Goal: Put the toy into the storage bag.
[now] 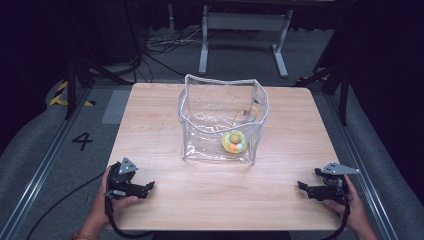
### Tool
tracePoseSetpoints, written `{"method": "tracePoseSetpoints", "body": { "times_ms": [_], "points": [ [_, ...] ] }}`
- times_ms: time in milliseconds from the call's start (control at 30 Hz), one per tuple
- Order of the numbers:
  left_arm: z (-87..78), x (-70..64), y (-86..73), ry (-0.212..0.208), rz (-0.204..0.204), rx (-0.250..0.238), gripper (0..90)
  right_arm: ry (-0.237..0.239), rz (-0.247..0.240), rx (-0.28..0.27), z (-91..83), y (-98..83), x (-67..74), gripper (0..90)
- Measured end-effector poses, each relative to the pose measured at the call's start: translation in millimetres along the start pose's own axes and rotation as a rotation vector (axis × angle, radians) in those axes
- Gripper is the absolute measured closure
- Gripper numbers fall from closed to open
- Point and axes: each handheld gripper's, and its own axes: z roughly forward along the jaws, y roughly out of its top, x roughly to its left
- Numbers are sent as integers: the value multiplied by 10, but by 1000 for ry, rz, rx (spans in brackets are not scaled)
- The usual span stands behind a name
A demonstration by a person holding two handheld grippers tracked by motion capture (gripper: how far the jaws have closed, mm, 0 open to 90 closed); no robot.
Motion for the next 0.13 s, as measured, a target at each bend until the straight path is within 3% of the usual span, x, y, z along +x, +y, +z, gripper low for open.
{"method": "tracePoseSetpoints", "body": {
  "times_ms": [133],
  "points": [
    [1,2,1,-1,0,0,6,0,0,0,0,0,0,100]
  ]
}}
